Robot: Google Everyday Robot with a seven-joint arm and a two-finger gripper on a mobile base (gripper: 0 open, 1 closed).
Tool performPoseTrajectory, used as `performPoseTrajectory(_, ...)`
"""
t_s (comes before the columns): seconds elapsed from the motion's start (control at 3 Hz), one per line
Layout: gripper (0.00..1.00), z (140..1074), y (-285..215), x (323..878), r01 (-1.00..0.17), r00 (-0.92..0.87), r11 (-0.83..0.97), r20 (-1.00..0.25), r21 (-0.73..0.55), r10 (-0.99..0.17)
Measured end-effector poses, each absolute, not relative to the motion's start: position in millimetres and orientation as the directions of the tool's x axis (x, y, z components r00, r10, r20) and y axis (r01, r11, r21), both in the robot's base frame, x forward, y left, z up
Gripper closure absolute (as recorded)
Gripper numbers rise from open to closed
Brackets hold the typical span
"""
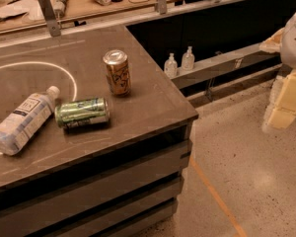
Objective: Place green can upright
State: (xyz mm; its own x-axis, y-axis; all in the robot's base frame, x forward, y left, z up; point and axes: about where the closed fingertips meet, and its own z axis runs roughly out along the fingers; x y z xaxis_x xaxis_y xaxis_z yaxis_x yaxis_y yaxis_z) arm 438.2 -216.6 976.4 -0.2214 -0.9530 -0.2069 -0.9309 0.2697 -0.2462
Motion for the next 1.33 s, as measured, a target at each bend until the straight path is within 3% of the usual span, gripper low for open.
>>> performPoseTrajectory(0.67, 0.00, 980.5, -200.6, 445.8, -0.938, -0.183, 0.235, -0.210, -0.257, -0.960)
performPoseTrajectory(1.33, 0.00, 978.6, -138.0, 470.4, -0.960, -0.060, 0.121, -0.240, -0.251, -0.969)
